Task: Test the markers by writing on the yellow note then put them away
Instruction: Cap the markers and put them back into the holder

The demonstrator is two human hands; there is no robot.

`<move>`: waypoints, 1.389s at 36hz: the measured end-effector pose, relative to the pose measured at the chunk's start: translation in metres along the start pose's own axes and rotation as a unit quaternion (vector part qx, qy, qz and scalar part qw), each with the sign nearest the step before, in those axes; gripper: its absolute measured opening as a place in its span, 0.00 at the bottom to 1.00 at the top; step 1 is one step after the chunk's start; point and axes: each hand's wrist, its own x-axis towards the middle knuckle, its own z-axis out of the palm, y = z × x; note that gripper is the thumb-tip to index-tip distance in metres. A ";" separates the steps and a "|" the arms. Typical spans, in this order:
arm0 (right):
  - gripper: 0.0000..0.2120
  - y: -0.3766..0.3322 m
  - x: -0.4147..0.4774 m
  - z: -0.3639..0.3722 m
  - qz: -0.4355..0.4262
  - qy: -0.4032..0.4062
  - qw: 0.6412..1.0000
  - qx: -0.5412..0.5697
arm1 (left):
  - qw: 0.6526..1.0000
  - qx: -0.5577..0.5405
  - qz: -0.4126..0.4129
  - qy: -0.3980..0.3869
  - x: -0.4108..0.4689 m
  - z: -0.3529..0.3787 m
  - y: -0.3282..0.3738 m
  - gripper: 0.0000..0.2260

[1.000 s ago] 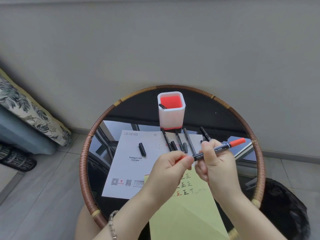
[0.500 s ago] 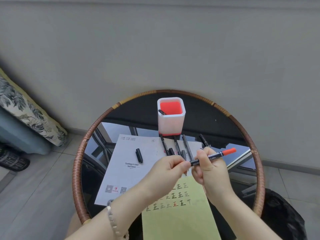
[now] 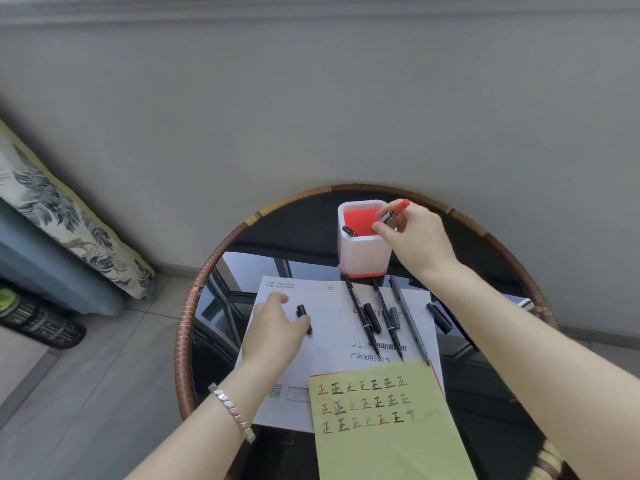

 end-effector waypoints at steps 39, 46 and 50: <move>0.06 -0.020 -0.102 -0.018 0.246 -0.145 0.889 0.357 | 0.945 -0.317 0.080 0.001 -0.076 -0.013 0.026 0.07; 0.09 -0.007 -0.134 -0.057 0.239 0.013 0.819 0.522 | 0.934 -0.335 0.109 -0.054 -0.092 0.001 0.036 0.06; 0.10 -0.003 -0.144 -0.061 0.226 0.036 0.818 0.527 | 0.930 -0.336 0.124 -0.082 -0.095 0.008 0.042 0.07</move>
